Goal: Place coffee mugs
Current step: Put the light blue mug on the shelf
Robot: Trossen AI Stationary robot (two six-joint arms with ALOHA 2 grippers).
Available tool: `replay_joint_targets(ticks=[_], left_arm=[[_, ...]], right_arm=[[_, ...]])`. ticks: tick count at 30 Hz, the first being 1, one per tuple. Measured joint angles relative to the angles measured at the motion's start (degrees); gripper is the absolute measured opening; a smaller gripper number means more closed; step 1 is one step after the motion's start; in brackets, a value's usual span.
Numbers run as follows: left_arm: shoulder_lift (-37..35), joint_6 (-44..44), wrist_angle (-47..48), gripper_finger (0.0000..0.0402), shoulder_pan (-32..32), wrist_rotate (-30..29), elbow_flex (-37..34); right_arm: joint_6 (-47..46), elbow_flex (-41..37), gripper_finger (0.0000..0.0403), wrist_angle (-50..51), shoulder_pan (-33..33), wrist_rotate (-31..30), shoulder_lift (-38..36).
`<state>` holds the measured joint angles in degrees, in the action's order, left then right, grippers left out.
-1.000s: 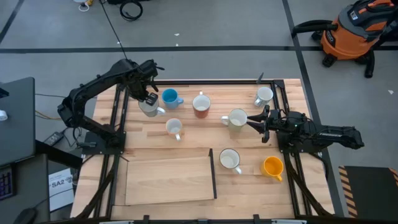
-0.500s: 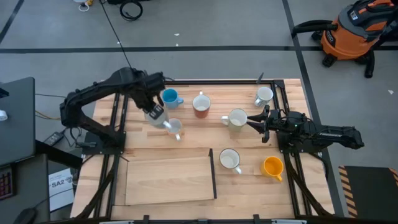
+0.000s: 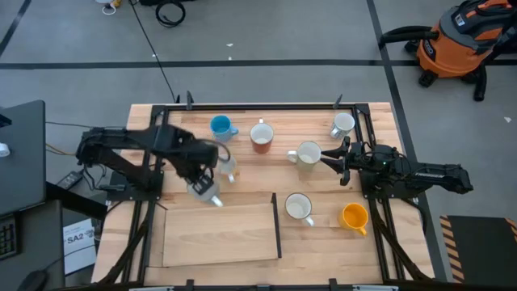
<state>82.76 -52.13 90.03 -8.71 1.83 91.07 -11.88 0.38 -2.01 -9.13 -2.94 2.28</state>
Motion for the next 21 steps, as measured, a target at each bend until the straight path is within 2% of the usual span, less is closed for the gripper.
replay_joint_targets(ticks=[12, 18, 21], left_arm=[[2.2, -25.2, -9.3, 0.0034, -23.7, -0.1, -0.1], [6.5, -32.8, -15.1, 0.0034, -31.1, -0.5, -0.1], [9.5, -35.4, -14.9, 0.0034, -32.9, -0.2, -0.1]], right_arm=[[0.0, 0.0, 0.0135, 0.0, 0.0, -0.1, 0.0], [0.0, 0.0, 0.0135, 0.0, 0.0, -0.4, 0.0], [0.0, 0.0, 0.0135, 0.0, 0.0, -0.4, 0.0]])
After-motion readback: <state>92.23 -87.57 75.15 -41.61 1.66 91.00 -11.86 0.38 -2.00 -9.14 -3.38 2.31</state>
